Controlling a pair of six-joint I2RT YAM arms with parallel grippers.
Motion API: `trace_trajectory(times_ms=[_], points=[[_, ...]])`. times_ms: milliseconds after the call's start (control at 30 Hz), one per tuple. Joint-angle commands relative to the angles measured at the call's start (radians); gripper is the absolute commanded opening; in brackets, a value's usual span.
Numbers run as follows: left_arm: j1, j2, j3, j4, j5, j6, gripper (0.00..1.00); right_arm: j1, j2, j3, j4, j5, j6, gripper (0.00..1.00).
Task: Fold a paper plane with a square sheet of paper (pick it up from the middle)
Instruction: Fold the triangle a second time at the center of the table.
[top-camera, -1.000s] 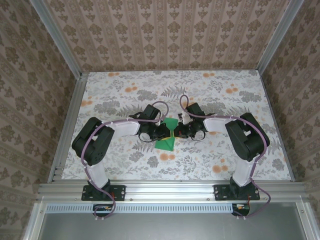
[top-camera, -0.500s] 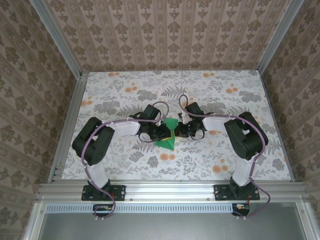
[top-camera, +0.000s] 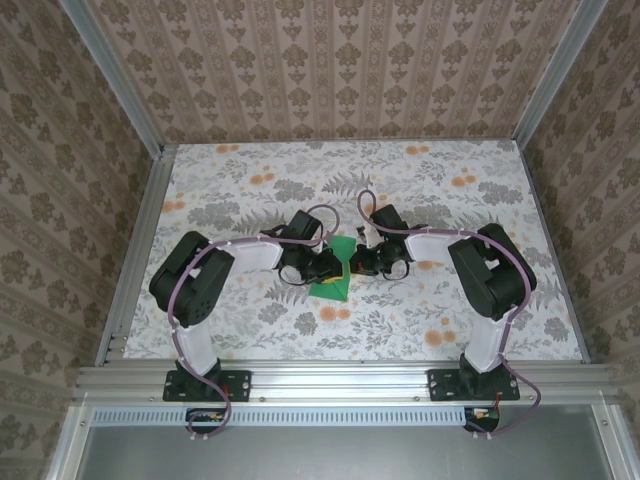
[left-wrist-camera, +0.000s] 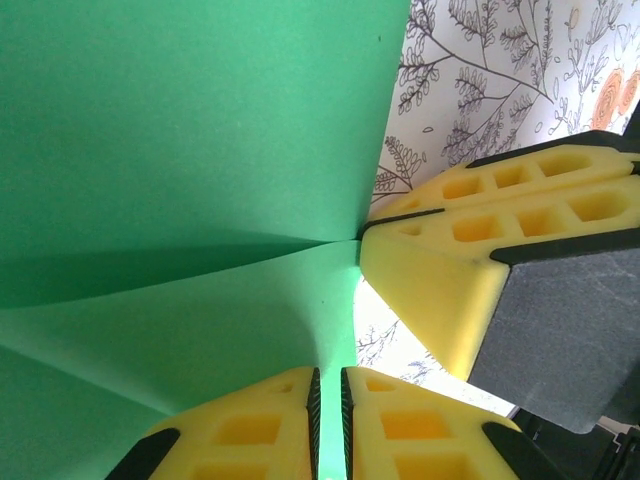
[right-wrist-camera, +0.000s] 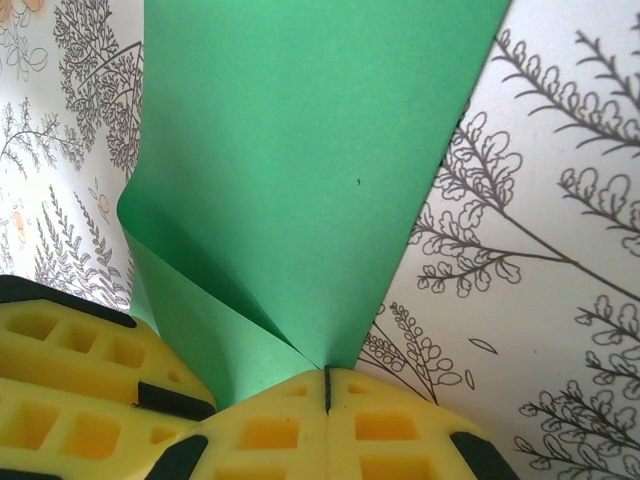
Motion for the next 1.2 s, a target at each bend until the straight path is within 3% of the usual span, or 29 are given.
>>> trace_trajectory(times_ms=[0, 1167], points=[[-0.008, 0.021, 0.025, -0.009, 0.019, 0.008, 0.17, -0.001, 0.011, 0.023, -0.03, 0.013, -0.017, 0.04], [-0.016, 0.058, 0.038, -0.037, 0.012, 0.011, 0.16, -0.001, 0.033, 0.039, -0.037, 0.018, -0.018, 0.04]])
